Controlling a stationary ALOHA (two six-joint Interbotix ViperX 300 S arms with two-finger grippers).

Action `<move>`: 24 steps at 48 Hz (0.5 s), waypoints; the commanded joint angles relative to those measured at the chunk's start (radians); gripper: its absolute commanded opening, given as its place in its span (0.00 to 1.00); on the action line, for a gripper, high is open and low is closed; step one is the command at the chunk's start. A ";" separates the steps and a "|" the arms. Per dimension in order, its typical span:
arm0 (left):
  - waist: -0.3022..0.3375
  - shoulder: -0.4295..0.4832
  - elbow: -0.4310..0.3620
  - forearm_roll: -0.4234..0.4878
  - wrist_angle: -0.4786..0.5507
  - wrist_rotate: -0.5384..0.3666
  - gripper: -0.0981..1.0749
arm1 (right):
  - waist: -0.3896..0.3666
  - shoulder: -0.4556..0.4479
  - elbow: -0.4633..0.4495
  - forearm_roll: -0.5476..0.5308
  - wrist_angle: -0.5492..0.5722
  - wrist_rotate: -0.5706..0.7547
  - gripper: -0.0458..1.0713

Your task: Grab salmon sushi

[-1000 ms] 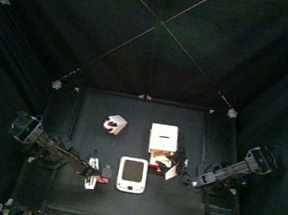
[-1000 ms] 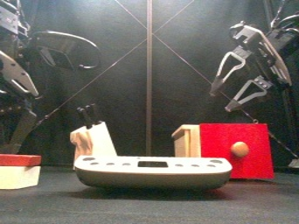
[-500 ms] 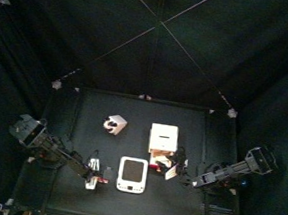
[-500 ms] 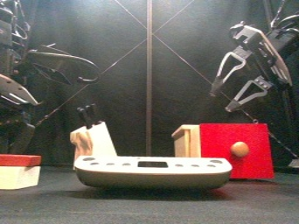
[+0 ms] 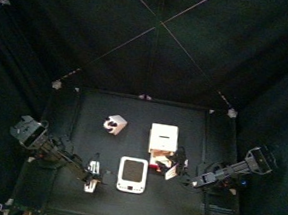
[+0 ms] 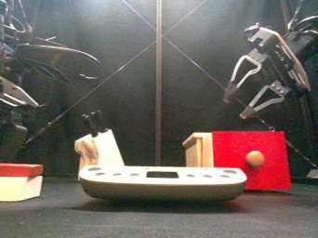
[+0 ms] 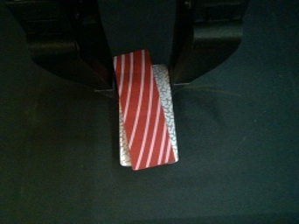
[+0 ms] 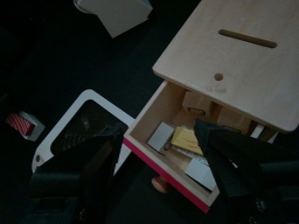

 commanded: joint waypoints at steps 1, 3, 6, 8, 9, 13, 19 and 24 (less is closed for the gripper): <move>0.005 -0.040 -0.038 0.032 -0.011 -0.002 0.70 | 0.002 -0.025 -0.015 -0.009 0.002 -0.002 0.90; 0.008 -0.048 -0.051 0.055 -0.011 -0.002 0.70 | 0.002 -0.031 -0.015 -0.011 0.002 -0.002 0.90; 0.008 -0.054 -0.064 0.084 -0.009 -0.002 0.70 | 0.002 -0.043 -0.015 -0.012 0.002 -0.002 0.90; 0.009 -0.057 -0.071 0.104 -0.006 -0.002 0.70 | 0.002 -0.051 -0.015 -0.015 0.002 -0.002 0.90; 0.008 -0.058 -0.072 0.114 -0.006 -0.002 0.70 | 0.002 -0.054 -0.015 -0.015 0.002 -0.002 0.90; 0.009 -0.063 -0.080 0.144 -0.011 -0.003 0.70 | 0.003 -0.067 -0.017 -0.026 0.002 -0.002 0.90; 0.017 -0.064 -0.083 0.155 -0.011 -0.002 0.70 | 0.003 -0.083 -0.017 -0.041 0.002 0.000 0.90; 0.020 -0.064 -0.081 0.150 -0.011 -0.002 0.70 | 0.003 -0.086 -0.017 -0.052 -0.002 -0.002 0.90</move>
